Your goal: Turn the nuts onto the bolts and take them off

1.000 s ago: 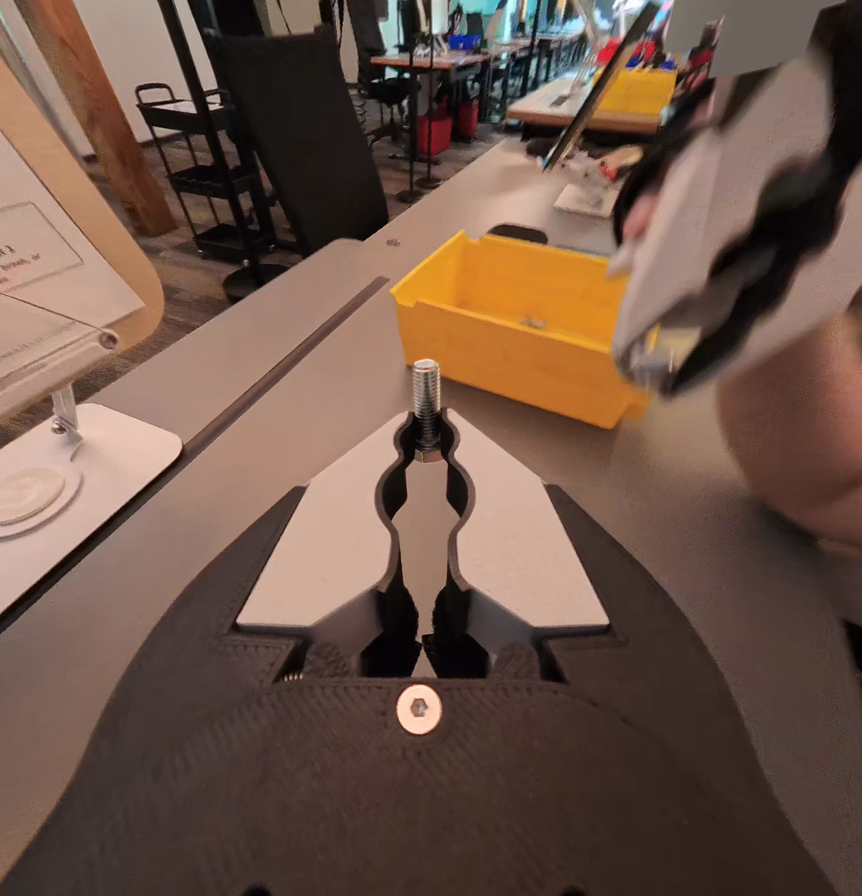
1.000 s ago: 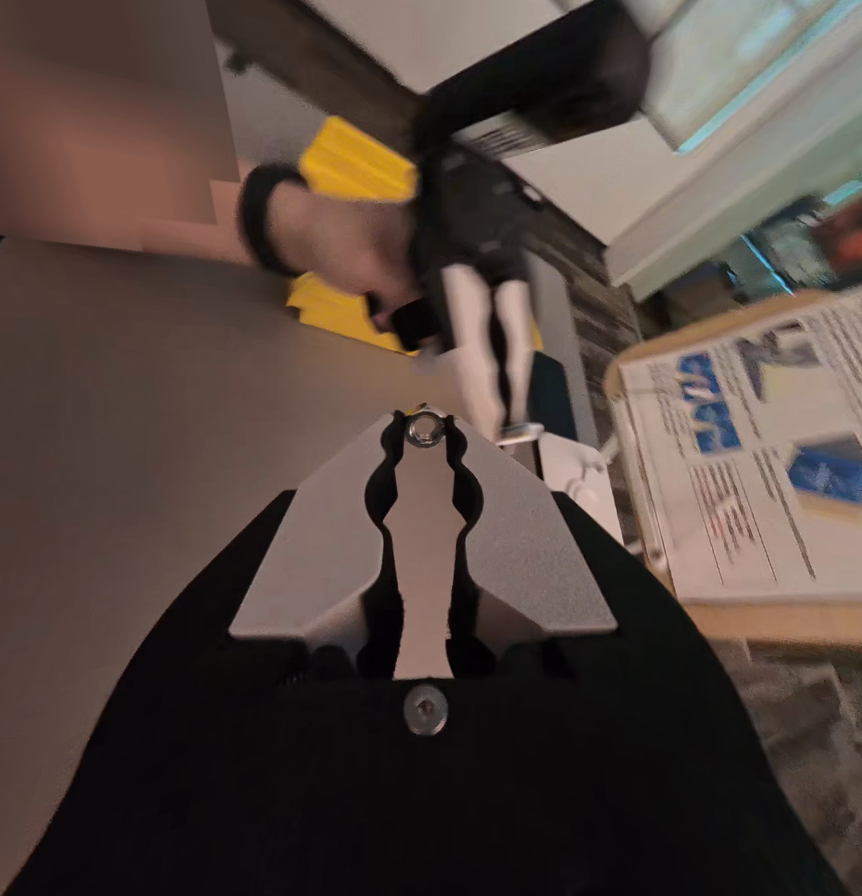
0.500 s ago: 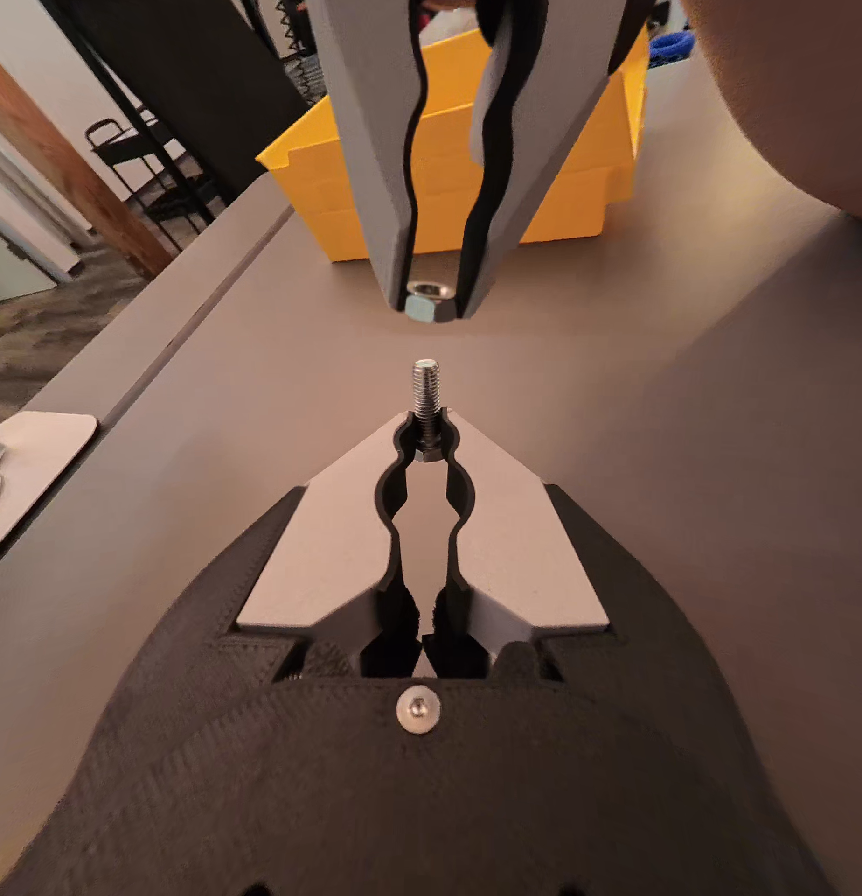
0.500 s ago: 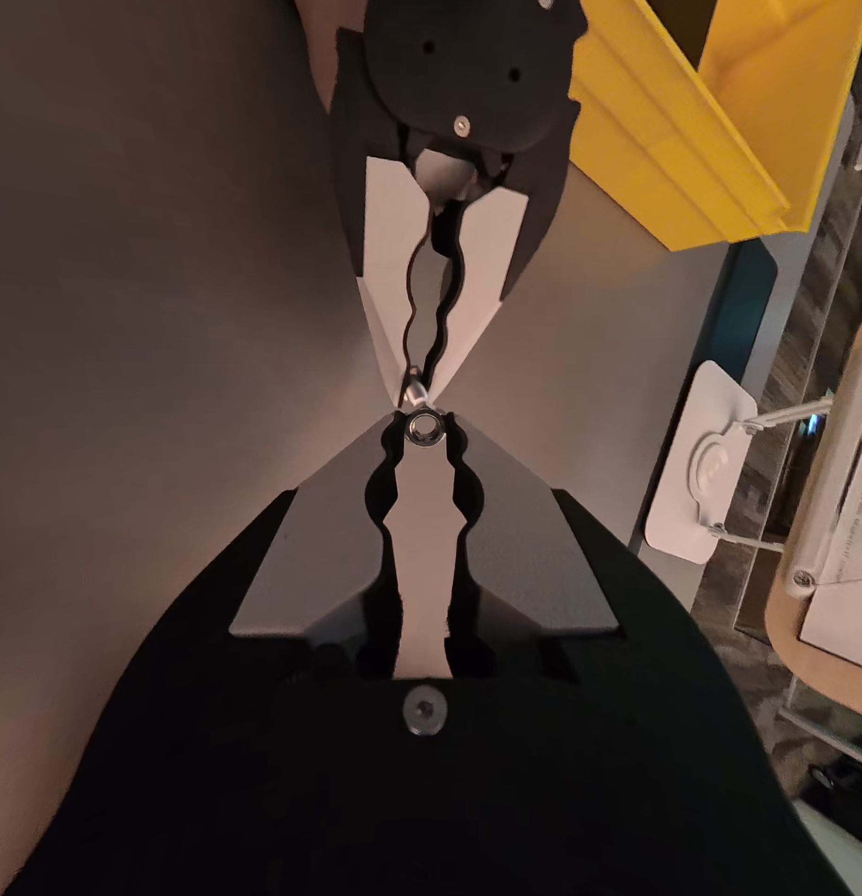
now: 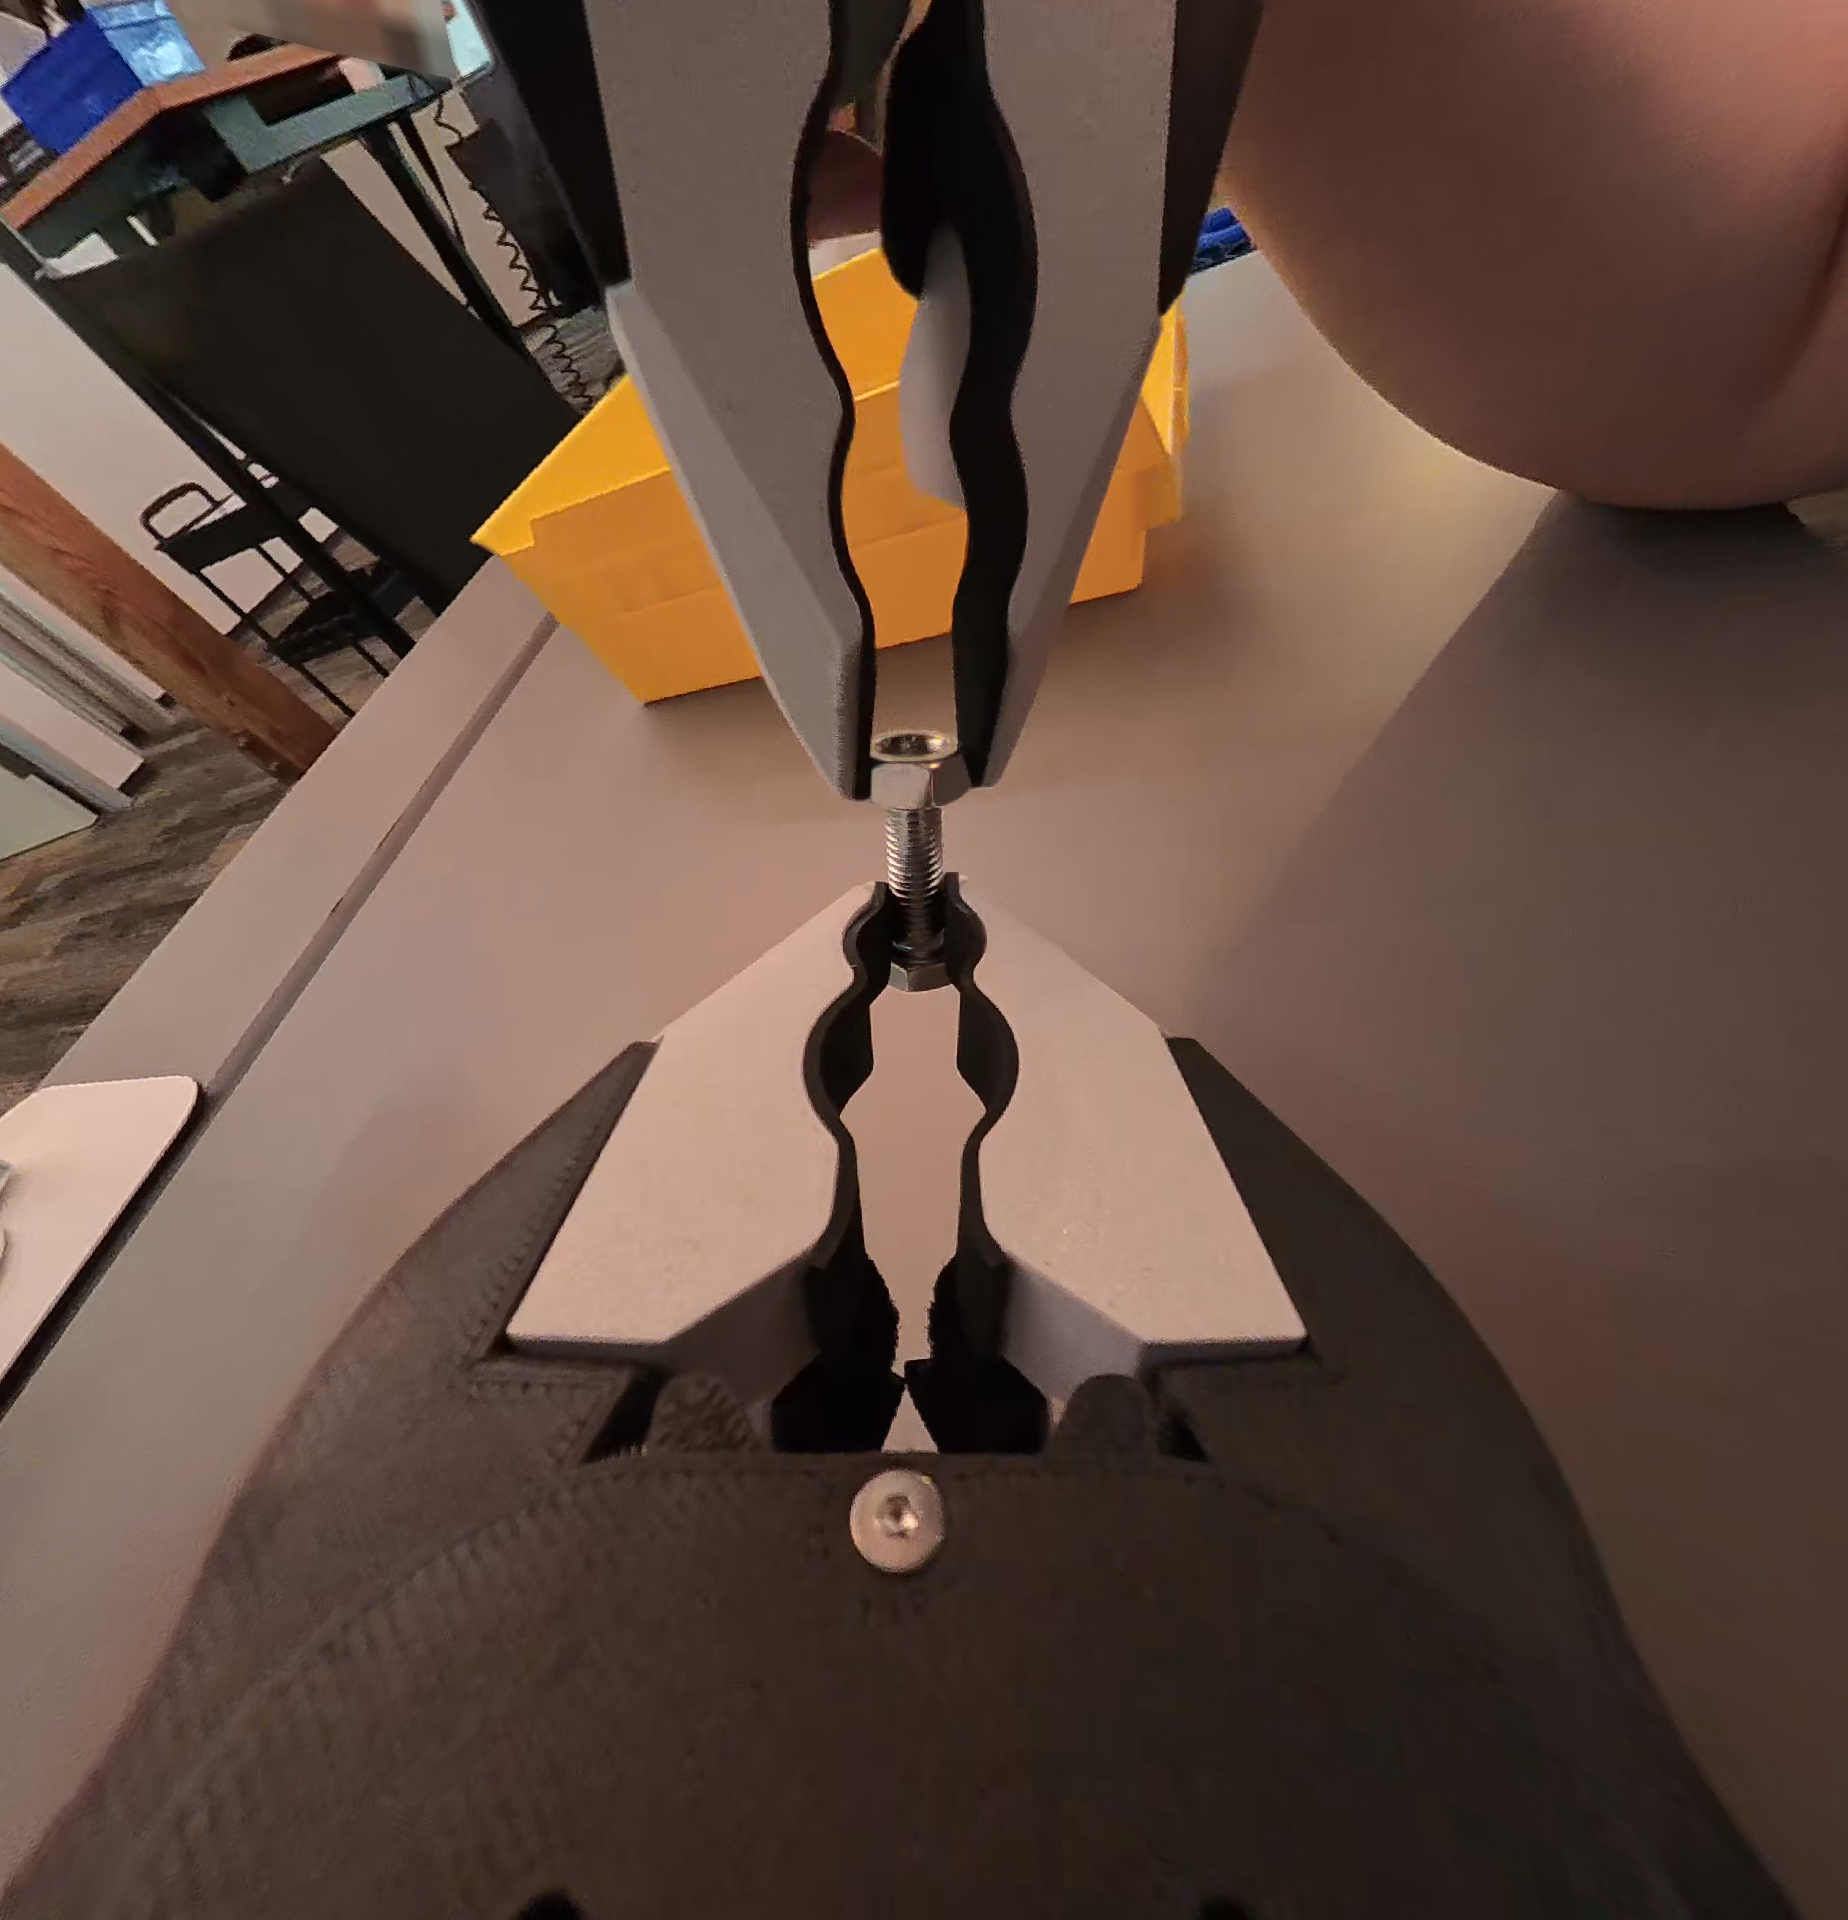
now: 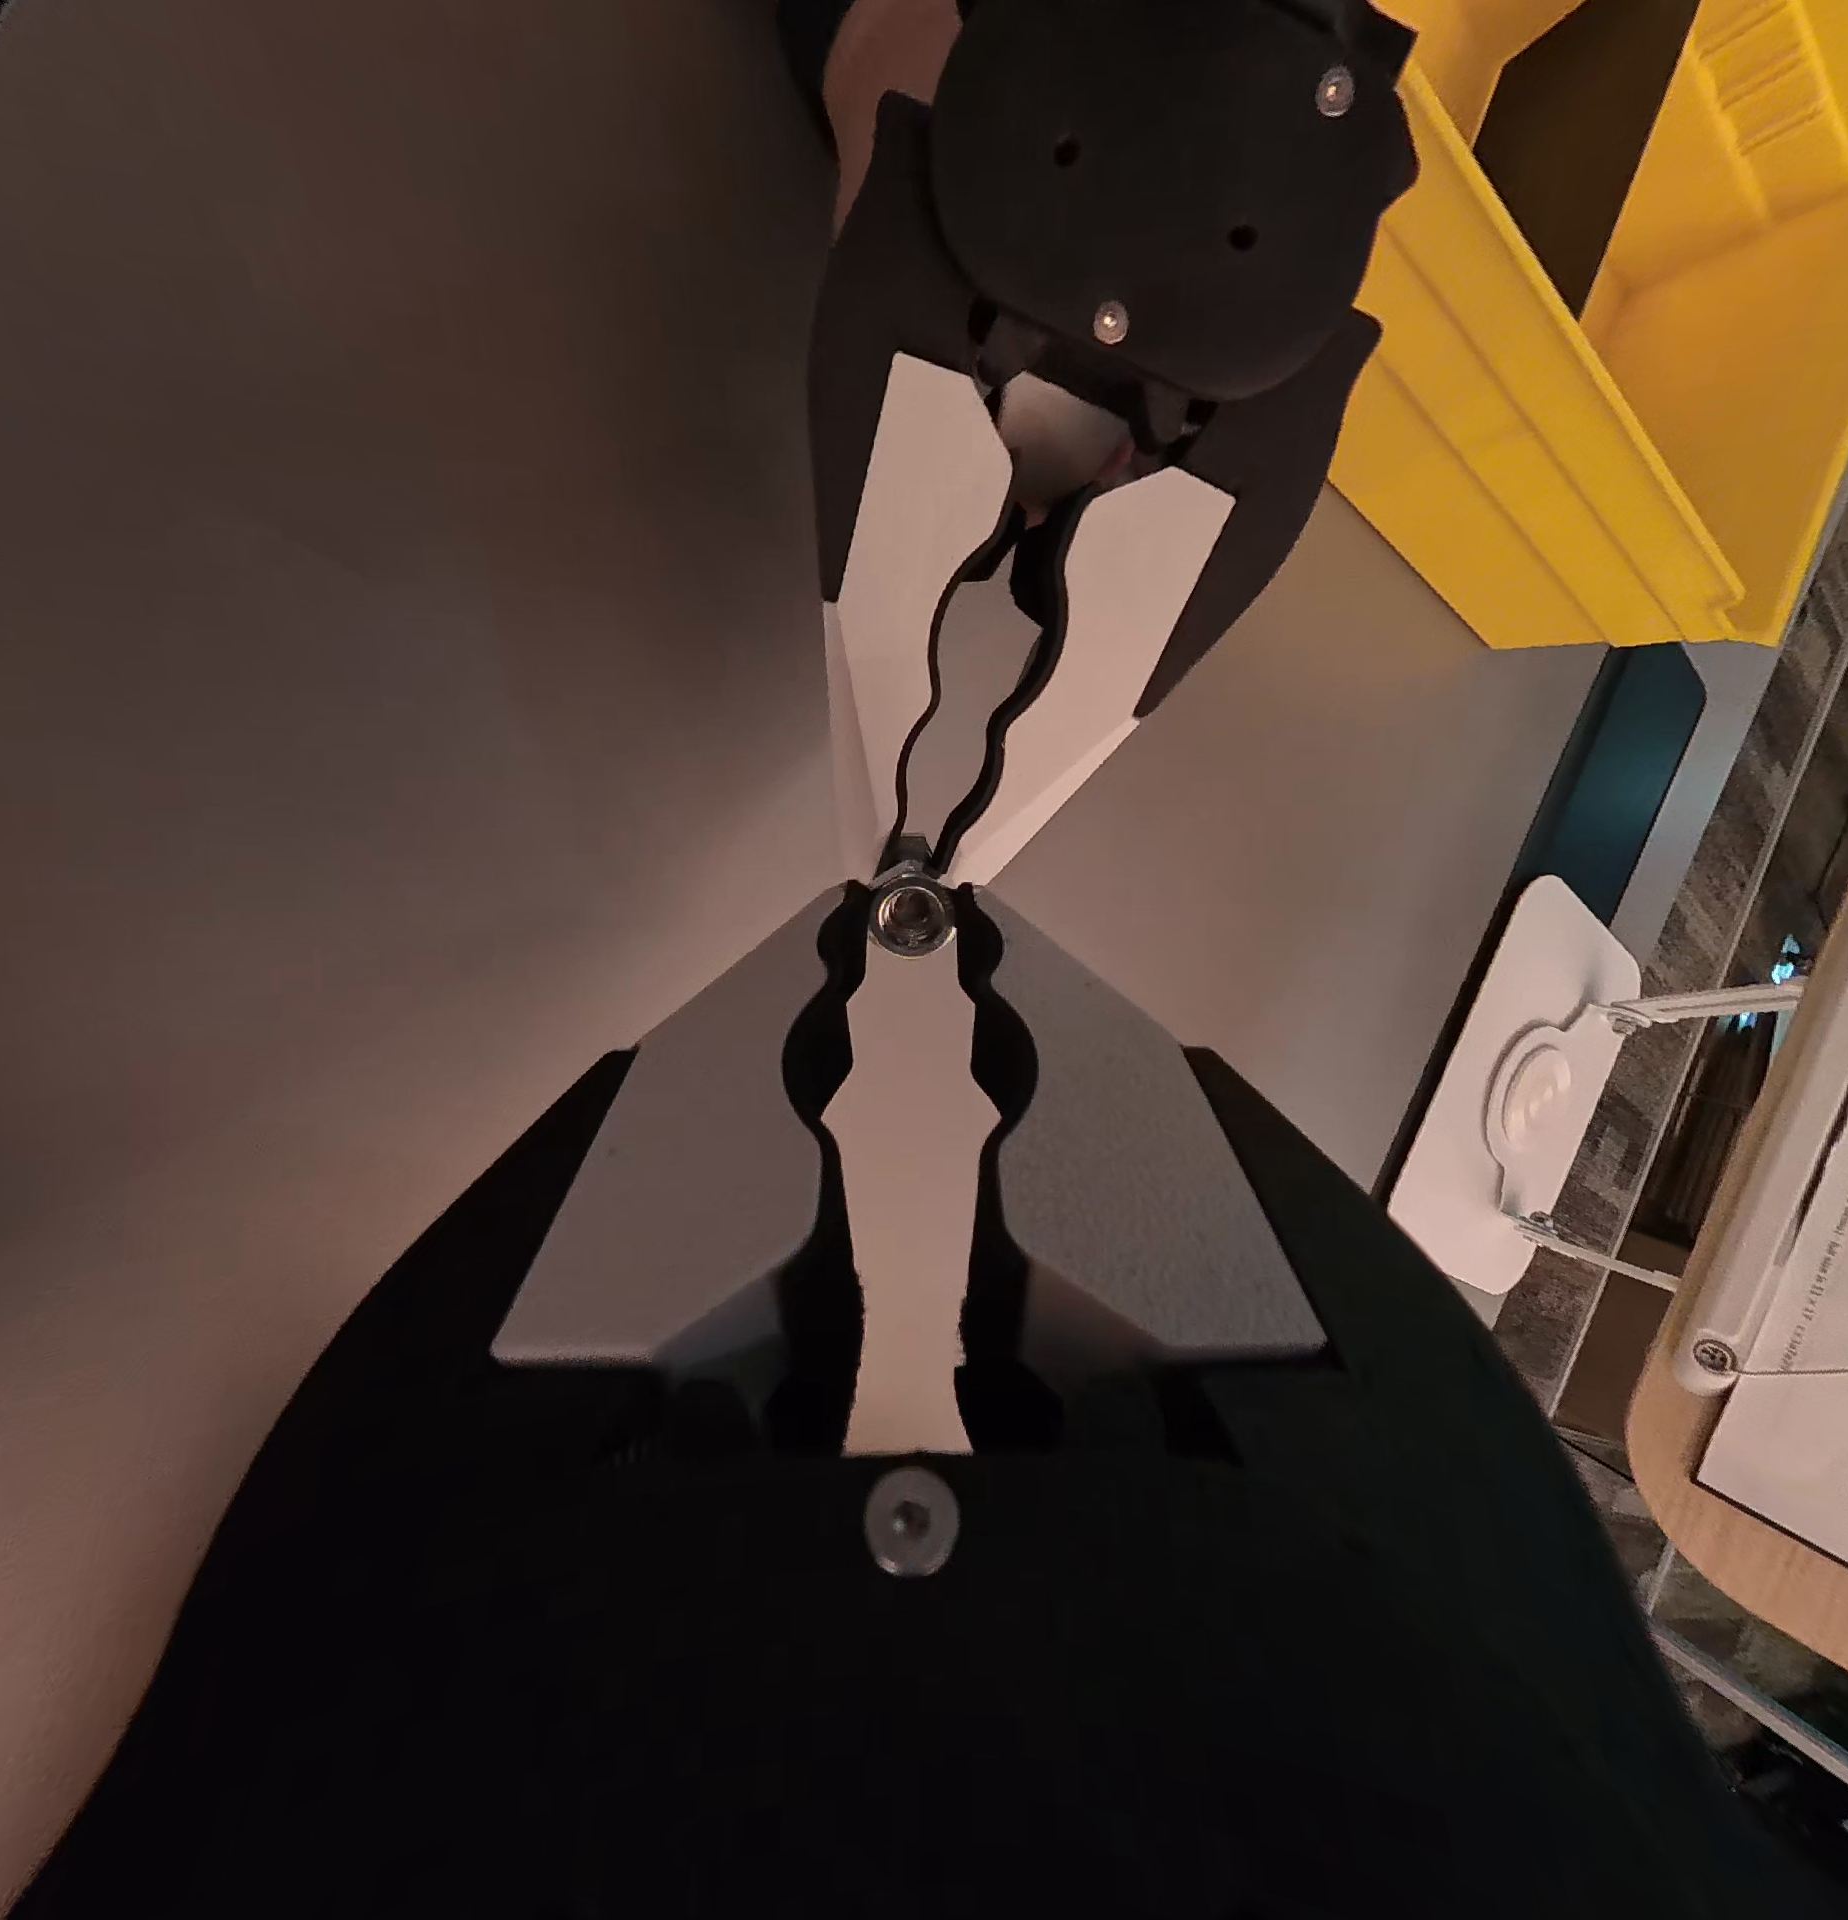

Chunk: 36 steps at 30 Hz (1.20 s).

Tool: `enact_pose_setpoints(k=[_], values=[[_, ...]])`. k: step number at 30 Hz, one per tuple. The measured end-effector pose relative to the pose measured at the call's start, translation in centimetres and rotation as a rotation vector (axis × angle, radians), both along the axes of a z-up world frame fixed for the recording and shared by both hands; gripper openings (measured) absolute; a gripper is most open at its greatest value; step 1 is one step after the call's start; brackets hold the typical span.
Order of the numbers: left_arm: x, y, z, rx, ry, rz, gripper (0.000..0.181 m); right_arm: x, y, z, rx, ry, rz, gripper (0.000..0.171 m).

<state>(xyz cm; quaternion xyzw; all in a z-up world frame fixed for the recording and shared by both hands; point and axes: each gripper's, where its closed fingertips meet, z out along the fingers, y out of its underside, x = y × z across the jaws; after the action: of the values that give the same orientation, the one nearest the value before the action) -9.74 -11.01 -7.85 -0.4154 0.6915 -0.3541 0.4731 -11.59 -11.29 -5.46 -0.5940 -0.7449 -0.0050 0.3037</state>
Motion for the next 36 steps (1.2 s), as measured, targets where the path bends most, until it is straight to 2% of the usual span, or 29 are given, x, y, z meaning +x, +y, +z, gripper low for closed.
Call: enact_pose_setpoints(k=[8,20,25,29,36], values=[[-0.2,-1.0,-1.0,-0.001,0.071,-0.054,0.007,0.1,-1.0,-1.1,-0.009,-0.073,0.048,0.017],[-1.6,-4.2,-1.7,-0.240,0.218,-0.278,0.007,-1.2,-3.7,-1.5,0.013,-0.126,0.246,0.016],[-2.0,-5.0,-2.0,-0.221,0.249,-0.313,0.007,-1.4,-4.4,-1.9,-0.024,-0.104,0.285,0.016],[-1.9,-4.2,-2.5,-0.151,0.266,-0.257,0.007,-1.4,-3.8,-2.3,-0.058,-0.099,0.232,0.016],[-1.5,-1.9,-2.0,-0.163,0.236,-0.139,0.007,-1.3,-1.4,-1.8,-0.140,-0.003,-0.024,0.016]])
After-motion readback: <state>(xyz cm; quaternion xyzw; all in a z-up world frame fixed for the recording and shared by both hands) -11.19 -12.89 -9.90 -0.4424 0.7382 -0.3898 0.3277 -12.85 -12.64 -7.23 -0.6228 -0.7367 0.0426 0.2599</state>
